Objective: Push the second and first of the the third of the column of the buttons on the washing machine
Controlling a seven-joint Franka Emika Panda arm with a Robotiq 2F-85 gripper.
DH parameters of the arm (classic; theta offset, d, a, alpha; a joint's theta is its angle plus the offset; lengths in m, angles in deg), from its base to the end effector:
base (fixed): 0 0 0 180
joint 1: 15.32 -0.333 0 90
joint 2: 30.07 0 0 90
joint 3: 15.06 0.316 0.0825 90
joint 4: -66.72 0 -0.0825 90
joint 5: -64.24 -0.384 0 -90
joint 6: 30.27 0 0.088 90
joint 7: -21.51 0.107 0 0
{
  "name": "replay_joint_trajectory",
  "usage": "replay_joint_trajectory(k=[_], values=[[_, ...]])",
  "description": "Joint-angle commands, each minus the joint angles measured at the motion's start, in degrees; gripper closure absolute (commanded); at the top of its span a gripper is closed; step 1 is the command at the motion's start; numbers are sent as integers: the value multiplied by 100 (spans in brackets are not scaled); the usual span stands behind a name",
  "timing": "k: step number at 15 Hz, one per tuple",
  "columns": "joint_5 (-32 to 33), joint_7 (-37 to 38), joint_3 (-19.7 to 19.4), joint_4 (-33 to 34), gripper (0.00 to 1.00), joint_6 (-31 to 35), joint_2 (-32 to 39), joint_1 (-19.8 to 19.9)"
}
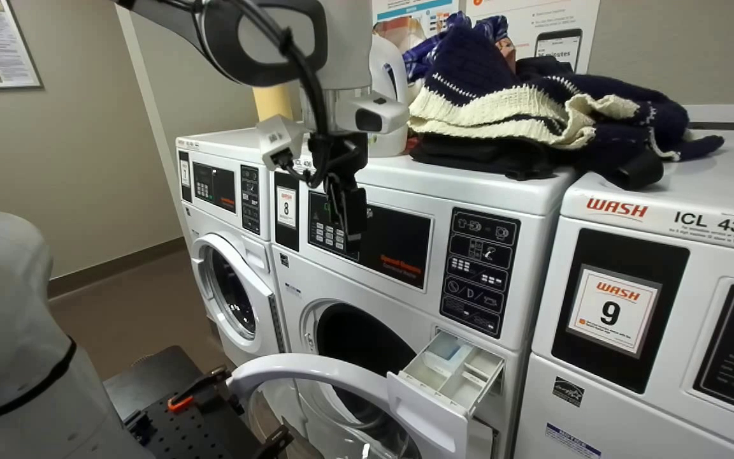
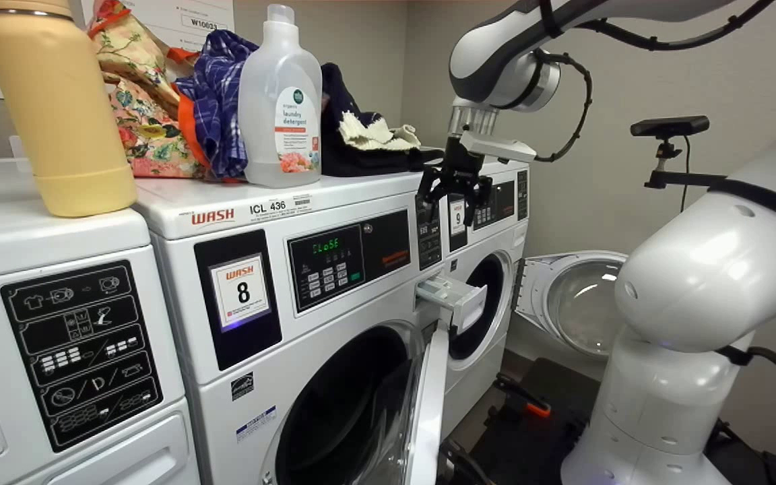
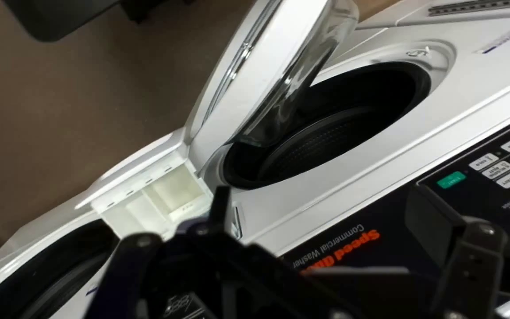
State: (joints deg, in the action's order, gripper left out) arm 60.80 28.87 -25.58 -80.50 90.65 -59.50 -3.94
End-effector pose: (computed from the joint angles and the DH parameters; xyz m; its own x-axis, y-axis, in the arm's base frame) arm 0.3621 -0.1430 0.4378 0.8670 -0.4977 0.0250 -0.4892 -0.8597 -0.1466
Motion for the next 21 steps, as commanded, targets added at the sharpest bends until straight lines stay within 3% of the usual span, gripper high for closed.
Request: replay_joint_trajectory(k=[1,5,6,8,9,16,21], values=[[-721,634,118,-586,0,618,-262,26],[-1681,985,234,-1128,0,1553,-377,-93],[-1863,1002,277,-1252,25,1756,-397,-141],[-2147,1064,354,-1464,34,2092,-450,-230],[-2267,1069,329,-1167,44,2112,-176,-302],[-2864,1295,394,-1217,97,2669,-16,-592],[-3521,1256,441,-1217,98,2889,181,-887]])
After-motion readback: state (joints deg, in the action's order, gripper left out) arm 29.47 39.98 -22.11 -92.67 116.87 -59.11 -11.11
